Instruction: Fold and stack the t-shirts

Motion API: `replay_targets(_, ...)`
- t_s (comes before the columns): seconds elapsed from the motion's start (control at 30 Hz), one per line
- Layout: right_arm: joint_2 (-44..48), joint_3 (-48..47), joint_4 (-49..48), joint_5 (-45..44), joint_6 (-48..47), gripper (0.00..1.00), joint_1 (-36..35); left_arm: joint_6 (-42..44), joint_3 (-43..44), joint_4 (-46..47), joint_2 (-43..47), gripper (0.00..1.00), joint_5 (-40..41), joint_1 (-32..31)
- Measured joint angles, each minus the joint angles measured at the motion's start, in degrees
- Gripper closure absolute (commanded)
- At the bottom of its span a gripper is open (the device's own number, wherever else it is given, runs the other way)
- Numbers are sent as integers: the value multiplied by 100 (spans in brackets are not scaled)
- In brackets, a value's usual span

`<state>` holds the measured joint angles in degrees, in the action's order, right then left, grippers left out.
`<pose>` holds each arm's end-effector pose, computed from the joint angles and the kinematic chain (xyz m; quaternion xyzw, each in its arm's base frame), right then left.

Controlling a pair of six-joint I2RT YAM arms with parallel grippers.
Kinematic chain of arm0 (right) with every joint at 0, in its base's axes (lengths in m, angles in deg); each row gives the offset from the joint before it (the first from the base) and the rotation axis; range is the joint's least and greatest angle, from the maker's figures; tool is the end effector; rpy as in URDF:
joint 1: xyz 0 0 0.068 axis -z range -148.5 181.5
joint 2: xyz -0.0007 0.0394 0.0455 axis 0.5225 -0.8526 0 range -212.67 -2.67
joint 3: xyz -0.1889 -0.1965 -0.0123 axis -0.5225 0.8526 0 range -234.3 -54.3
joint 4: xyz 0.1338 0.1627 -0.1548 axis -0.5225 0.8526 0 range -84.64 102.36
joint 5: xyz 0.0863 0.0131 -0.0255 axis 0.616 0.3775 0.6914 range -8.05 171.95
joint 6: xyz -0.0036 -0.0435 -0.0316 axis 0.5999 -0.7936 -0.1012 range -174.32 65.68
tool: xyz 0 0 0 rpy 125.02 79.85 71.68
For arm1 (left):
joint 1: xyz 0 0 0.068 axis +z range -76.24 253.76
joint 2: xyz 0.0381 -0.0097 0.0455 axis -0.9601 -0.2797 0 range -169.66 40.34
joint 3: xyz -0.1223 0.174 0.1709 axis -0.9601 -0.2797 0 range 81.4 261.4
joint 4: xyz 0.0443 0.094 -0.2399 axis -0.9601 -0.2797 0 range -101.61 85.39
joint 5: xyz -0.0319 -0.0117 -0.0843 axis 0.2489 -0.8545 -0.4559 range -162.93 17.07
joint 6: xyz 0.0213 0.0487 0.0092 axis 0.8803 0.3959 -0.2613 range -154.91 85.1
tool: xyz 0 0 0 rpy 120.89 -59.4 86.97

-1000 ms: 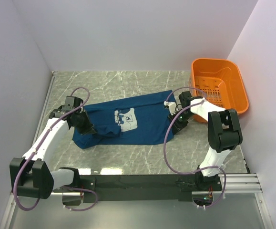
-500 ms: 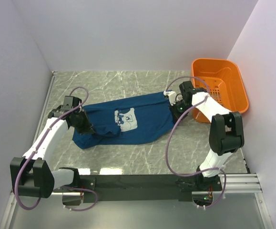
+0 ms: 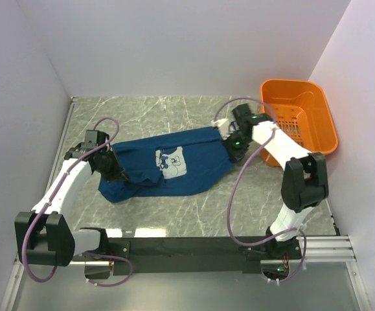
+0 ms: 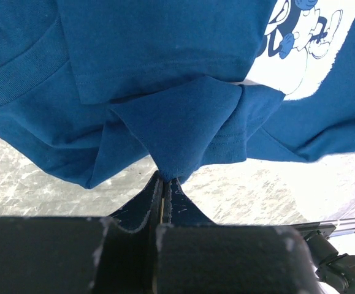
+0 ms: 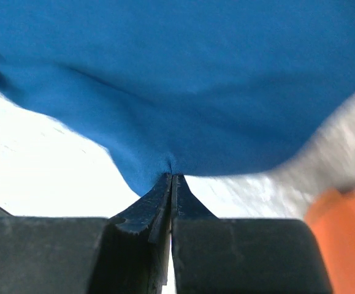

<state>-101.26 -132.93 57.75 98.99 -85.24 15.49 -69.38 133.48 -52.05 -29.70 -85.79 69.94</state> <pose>0.3267 0.1046 0.2444 -0.4100 0.8873 0.1255 0.1696 0.2256 -0.0229 0.2443 -0.2336 0.9427 -0.1728 0.1641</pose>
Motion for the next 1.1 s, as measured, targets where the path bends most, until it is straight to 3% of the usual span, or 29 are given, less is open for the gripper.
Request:
replay_targets(0.17, -675, -223, -83, -341, 131, 87, -833, 50, 0, 26, -55, 99, -33, 33)
replay_targets(0.23, -999, -369, -116, -476, 168, 76, -1075, 72, 0, 68, -109, 99, -42, 46)
replay_targets(0.43, -1377, -754, -133, -649, 313, 59, -1244, 92, 0, 181, -334, 99, -68, 81)
replay_targets(0.8, -754, -758, -129, 0, -195, 55, -413, 144, 2, 313, -494, 99, -87, 101)
replay_targets(1.1, -490, -149, -122, 564, -1274, 49, -496, 190, 2, 332, -494, 99, -131, 127)
